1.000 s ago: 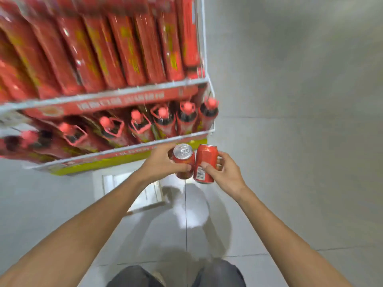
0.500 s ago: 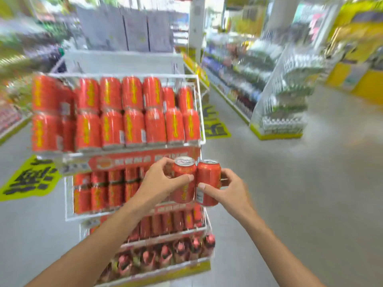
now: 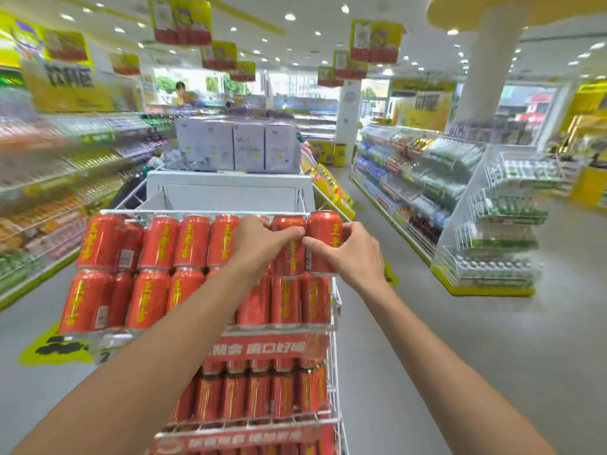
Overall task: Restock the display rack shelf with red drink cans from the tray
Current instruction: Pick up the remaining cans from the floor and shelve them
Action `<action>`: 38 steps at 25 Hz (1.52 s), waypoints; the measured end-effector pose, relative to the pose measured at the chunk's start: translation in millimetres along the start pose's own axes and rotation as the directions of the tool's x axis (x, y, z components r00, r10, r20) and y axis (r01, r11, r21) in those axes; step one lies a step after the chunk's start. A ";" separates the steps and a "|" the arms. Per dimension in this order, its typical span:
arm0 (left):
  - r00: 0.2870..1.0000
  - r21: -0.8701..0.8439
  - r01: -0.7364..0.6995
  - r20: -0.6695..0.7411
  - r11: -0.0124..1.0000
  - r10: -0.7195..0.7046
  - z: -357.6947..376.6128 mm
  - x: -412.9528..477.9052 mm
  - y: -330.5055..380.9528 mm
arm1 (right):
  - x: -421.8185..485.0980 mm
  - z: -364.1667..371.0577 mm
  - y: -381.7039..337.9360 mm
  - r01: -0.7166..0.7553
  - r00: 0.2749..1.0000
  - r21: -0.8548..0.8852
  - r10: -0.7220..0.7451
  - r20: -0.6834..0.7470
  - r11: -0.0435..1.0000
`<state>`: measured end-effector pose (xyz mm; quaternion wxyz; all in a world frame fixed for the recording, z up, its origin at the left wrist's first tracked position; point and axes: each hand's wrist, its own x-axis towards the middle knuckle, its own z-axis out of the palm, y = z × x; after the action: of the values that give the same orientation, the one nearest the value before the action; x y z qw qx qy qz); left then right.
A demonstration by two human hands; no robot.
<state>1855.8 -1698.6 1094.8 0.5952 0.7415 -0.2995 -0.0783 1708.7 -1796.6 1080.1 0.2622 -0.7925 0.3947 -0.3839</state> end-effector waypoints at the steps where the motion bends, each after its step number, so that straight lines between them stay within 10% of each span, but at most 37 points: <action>1: 0.999 0.068 0.014 -0.030 0.998 -0.012 7.5 9.9 0.9 | 16.1 4.3 2.1 0.003 1.000 -0.015 -0.003 0.020 1.000; 38: 0.969 0.760 -0.066 -0.105 0.647 0.223 62.5 39.1 6.6 | 47.8 59.1 37.2 0.082 0.997 -0.296 -0.080 0.020 0.952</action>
<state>1855.6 -1772.6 1092.9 0.2658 0.8982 -0.3056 0.1707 1759.9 -1849.9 1039.0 0.1260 -0.8398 0.4141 -0.3278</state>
